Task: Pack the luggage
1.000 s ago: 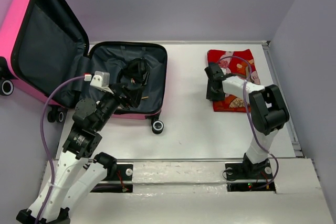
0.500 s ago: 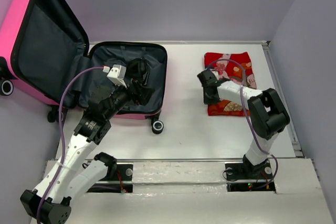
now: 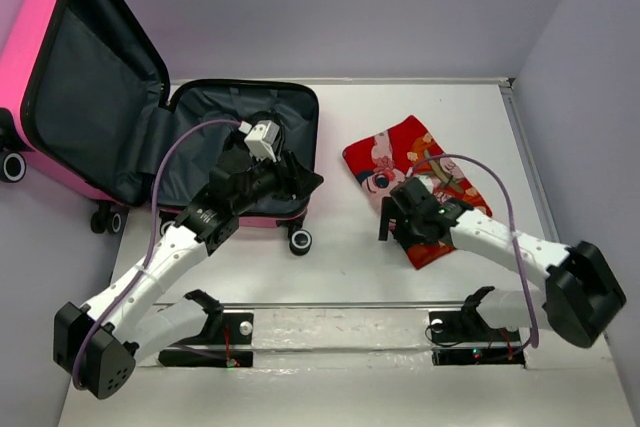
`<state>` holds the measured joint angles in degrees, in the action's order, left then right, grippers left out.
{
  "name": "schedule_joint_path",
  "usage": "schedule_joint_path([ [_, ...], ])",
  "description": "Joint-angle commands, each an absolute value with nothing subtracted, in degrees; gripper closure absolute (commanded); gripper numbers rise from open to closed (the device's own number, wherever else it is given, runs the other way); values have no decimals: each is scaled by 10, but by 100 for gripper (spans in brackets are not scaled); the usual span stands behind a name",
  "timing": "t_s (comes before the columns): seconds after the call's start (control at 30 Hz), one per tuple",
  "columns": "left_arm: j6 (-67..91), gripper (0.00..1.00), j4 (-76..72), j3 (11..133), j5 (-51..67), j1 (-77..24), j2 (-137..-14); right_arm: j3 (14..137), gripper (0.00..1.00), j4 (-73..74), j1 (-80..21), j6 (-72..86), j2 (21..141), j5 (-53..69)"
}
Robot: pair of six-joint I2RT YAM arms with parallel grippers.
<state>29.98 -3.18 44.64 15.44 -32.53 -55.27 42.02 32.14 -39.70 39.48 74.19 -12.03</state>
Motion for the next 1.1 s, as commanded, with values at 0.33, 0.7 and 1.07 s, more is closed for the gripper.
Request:
schedule_joint_path([
  [0.33, 312, 15, -41, 507, 43, -409, -533, 347, 0, 370, -90, 531, 525, -224],
  [0.7, 307, 8, -38, 517, -127, -565, -581, 314, 0, 271, 119, 470, 585, -132],
  [1.07, 300, 6, -71, 541, -139, -577, -714, 330, 68, 128, 120, 436, 788, -10],
])
